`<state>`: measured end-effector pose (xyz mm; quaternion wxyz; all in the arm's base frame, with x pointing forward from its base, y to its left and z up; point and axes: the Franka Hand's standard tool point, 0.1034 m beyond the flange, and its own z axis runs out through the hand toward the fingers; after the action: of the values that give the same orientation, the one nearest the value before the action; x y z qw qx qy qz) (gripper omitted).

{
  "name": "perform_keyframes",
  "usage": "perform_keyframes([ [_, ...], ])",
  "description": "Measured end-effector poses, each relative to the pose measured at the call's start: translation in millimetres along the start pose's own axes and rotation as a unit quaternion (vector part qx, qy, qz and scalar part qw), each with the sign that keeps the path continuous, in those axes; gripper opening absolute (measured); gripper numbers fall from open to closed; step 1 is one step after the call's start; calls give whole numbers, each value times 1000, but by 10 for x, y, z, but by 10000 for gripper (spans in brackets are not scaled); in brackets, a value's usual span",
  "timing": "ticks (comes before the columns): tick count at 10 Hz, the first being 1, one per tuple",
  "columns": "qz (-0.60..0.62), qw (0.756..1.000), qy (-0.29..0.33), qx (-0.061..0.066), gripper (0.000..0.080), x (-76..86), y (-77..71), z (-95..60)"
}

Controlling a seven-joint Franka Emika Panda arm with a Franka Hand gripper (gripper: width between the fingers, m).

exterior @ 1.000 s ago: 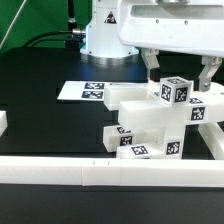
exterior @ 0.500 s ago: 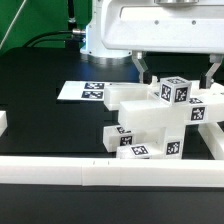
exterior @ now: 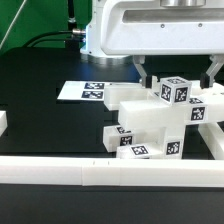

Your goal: Assemble chair

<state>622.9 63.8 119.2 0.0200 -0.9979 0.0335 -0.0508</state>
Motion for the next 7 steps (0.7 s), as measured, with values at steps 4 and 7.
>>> perform_keyframes([
  [4, -120, 993, 4, -15, 639, 5, 24, 17],
  [7, -119, 993, 4, -15, 446, 5, 25, 17],
])
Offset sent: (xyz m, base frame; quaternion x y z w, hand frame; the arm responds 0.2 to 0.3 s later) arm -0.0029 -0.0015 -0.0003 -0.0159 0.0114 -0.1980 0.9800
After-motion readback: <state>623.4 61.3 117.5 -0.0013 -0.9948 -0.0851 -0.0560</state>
